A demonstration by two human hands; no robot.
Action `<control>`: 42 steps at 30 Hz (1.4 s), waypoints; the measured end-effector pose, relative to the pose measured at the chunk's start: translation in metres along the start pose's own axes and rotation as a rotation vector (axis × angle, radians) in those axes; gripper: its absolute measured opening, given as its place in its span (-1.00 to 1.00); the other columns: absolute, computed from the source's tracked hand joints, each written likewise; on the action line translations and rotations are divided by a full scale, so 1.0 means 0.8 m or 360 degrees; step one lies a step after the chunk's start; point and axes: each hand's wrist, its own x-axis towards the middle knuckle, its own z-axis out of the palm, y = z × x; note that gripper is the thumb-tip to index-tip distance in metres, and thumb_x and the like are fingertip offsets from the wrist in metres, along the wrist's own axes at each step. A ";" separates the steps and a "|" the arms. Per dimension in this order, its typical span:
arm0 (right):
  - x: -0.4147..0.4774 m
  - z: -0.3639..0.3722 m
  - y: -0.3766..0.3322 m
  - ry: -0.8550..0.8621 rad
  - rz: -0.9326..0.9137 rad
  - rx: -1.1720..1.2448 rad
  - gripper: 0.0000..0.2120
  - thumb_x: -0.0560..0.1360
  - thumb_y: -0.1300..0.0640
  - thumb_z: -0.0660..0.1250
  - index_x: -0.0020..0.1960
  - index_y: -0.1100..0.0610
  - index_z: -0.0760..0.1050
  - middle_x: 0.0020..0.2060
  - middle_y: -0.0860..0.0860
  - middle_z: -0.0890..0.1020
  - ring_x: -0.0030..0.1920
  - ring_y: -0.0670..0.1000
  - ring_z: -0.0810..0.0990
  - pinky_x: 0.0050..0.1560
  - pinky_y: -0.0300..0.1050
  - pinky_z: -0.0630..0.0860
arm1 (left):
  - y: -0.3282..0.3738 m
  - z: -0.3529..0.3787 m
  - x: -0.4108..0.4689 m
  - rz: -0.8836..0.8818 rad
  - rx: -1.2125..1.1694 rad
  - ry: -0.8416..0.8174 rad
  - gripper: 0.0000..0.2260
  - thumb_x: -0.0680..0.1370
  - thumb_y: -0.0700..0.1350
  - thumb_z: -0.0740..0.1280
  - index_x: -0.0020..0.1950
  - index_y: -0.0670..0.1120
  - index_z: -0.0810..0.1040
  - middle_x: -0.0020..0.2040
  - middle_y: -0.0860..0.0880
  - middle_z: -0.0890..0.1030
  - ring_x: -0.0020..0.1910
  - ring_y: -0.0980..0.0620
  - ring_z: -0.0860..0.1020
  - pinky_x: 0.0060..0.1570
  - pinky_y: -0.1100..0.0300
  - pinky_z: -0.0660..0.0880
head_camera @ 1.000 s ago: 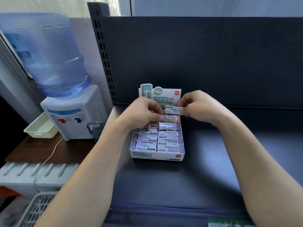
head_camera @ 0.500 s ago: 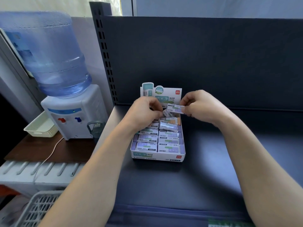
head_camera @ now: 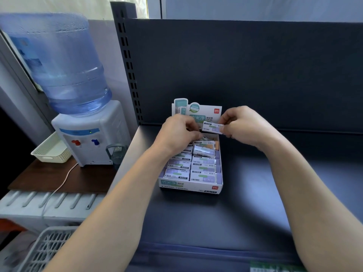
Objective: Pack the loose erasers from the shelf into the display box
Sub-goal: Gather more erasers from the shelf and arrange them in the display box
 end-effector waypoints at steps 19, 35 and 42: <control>0.004 -0.004 0.005 0.0044 0.0009 0.0025 -0.87 0.41 0.26 0.33 -0.25 0.06 0.53 -0.31 -0.01 0.58 -0.23 0.05 0.55 -0.13 -0.04 0.54 | 0.003 -0.003 0.005 -0.0078 -0.0033 -0.0030 -0.97 0.47 -0.16 0.41 -0.11 -0.09 0.62 -0.24 0.05 0.58 -0.36 0.15 0.48 -0.31 0.24 0.43; 0.006 -0.001 0.005 0.0081 0.0057 0.0011 -0.92 0.40 0.26 0.34 -0.24 0.12 0.55 -0.35 -0.01 0.58 -0.26 0.04 0.55 -0.17 -0.07 0.52 | 0.002 -0.006 0.003 -0.0146 -0.0137 -0.0065 -0.96 0.40 -0.20 0.49 -0.17 -0.09 0.68 -0.31 0.03 0.62 -0.41 0.13 0.52 -0.38 0.26 0.47; 0.004 -0.001 0.005 0.0066 0.0099 0.0008 -0.93 0.38 0.28 0.34 -0.23 0.15 0.57 -0.39 0.02 0.62 -0.26 0.03 0.58 -0.03 0.06 0.59 | 0.005 -0.004 0.003 -0.0135 -0.0055 -0.0065 -0.89 0.42 -0.21 0.47 -0.07 -0.10 0.67 -0.28 0.01 0.61 -0.52 0.15 0.44 -0.48 0.32 0.39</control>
